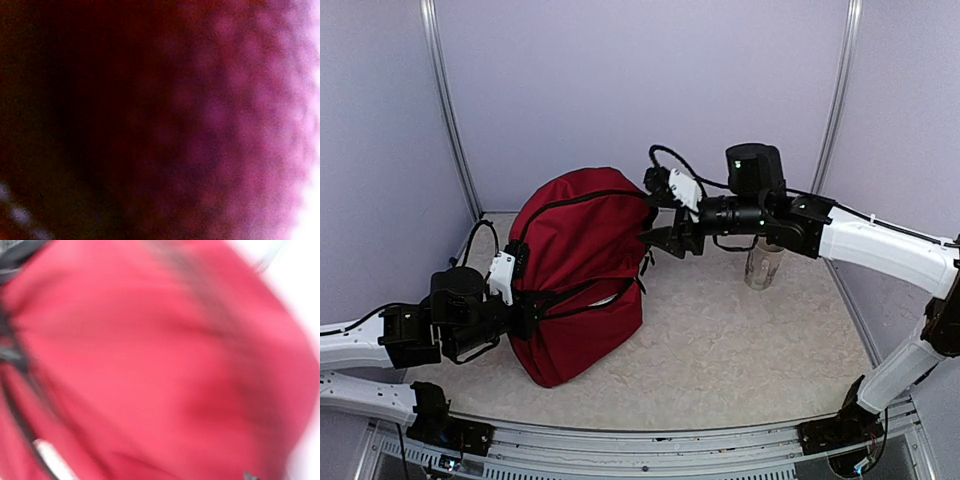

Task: Pack the student bag
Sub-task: Place the pen in the lower front pocket of the bag, then pass from the left arm to the right

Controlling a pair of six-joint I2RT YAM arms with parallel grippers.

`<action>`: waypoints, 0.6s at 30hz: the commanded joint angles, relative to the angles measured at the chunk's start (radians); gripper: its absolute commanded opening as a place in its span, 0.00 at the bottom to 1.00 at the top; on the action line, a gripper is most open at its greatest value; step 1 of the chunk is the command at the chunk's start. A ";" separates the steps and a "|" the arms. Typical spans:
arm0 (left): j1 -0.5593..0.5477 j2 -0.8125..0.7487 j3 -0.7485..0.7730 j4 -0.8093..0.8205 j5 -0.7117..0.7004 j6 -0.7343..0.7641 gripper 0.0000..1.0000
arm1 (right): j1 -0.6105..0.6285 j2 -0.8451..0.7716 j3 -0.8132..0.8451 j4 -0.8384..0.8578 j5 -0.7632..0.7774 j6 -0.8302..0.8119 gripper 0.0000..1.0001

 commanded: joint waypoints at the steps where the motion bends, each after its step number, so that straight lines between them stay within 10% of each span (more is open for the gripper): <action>1: -0.002 -0.030 0.041 0.055 0.026 0.010 0.18 | -0.147 0.005 -0.036 0.067 -0.172 0.232 0.89; 18: -0.004 -0.051 0.041 0.060 0.088 0.030 0.19 | -0.229 0.355 0.093 0.154 -0.384 0.330 0.90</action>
